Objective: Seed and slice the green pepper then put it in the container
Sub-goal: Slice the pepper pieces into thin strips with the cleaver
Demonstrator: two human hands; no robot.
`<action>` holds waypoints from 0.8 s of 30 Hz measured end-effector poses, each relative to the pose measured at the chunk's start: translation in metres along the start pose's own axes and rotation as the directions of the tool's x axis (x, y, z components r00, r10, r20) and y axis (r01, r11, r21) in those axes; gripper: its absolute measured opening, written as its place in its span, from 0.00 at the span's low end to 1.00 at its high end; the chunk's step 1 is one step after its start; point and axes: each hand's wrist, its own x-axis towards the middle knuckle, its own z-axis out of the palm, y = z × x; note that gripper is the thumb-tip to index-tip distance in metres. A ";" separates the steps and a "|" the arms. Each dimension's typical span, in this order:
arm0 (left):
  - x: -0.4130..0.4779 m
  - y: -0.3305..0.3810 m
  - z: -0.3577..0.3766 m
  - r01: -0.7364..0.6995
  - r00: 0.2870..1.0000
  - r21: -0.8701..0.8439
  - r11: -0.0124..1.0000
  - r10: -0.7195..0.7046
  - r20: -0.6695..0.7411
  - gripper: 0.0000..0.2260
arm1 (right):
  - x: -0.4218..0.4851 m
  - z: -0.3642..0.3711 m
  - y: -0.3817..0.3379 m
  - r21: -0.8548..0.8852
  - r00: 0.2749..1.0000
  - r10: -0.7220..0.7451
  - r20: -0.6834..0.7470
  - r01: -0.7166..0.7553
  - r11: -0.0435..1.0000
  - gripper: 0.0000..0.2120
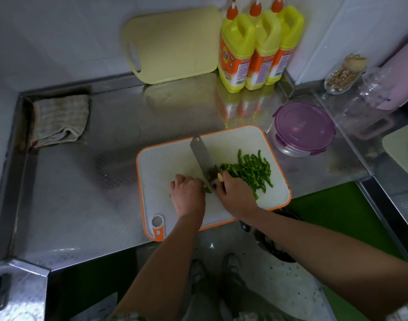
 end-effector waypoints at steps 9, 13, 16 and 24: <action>0.000 0.003 0.001 0.147 0.987 0.029 0.989 -0.149 0.066 0.07 | -0.017 -0.003 0.004 -0.067 0.995 -0.025 0.095 0.031 0.997 0.09; 0.000 0.007 -0.001 0.171 0.982 0.015 0.985 -0.172 0.072 0.07 | -0.016 -0.005 0.002 -0.133 0.995 -0.034 0.091 0.046 0.990 0.10; 0.002 0.009 -0.003 0.188 0.978 0.007 0.982 -0.188 0.086 0.07 | -0.015 -0.005 0.001 -0.166 0.994 -0.016 0.107 0.034 0.986 0.11; 0.004 0.008 0.001 0.204 0.976 -0.003 0.979 -0.203 0.085 0.06 | -0.012 0.000 0.001 -0.171 0.989 -0.027 0.142 0.051 0.984 0.11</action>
